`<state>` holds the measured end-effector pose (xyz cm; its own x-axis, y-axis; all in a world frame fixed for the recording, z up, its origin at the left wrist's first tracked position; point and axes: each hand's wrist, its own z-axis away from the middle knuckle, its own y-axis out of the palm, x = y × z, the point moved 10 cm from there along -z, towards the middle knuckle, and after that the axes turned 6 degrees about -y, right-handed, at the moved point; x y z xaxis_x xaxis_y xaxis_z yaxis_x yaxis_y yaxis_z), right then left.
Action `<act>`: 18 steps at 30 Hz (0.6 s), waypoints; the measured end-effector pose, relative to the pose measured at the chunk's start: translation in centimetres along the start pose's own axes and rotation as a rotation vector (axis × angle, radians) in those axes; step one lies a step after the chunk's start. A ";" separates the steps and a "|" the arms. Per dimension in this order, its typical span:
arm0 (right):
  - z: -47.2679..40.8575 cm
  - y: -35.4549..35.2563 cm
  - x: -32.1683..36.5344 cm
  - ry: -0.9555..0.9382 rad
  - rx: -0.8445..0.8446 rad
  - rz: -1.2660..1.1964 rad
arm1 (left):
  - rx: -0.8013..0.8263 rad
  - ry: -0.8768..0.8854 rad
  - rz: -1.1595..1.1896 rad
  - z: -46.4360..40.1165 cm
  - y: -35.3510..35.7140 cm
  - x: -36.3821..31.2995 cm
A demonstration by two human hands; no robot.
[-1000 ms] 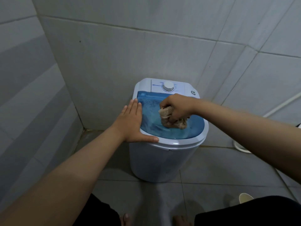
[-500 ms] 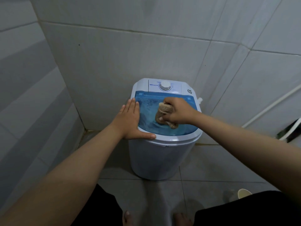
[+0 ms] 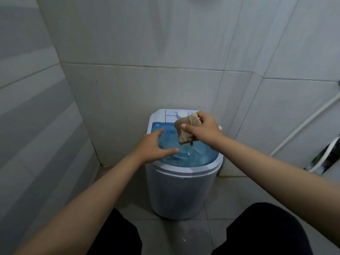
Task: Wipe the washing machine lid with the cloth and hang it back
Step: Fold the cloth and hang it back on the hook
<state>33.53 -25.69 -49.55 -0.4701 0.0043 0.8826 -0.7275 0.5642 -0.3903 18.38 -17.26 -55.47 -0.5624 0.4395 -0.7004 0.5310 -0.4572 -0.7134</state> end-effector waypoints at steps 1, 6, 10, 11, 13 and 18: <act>-0.1 0.1 -0.1 0.034 0.005 -0.063 | -0.053 -0.008 0.177 0.0 -0.8 -0.7; -0.5 0.5 -0.4 0.219 0.031 -0.348 | -0.040 -0.007 0.554 -1.0 -2.7 -4.9; -1.6 0.5 0.3 0.250 0.109 -0.514 | -0.057 0.064 0.626 -2.1 -3.4 -6.9; -2.1 0.3 0.4 0.245 0.139 -0.523 | -0.064 0.061 0.634 -2.7 -3.6 -7.0; -3.0 0.1 0.0 0.235 0.189 -0.497 | -0.082 0.050 0.635 -3.8 -4.0 -7.1; -6.5 -1.1 -2.9 0.169 0.141 -0.310 | -0.194 0.019 0.618 -7.9 -4.6 -6.4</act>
<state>38.95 -20.91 -49.96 -0.1367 -0.0059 0.9906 -0.8894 0.4410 -0.1201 24.53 -11.81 -47.89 -0.1065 0.1542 -0.9823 0.8590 -0.4832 -0.1690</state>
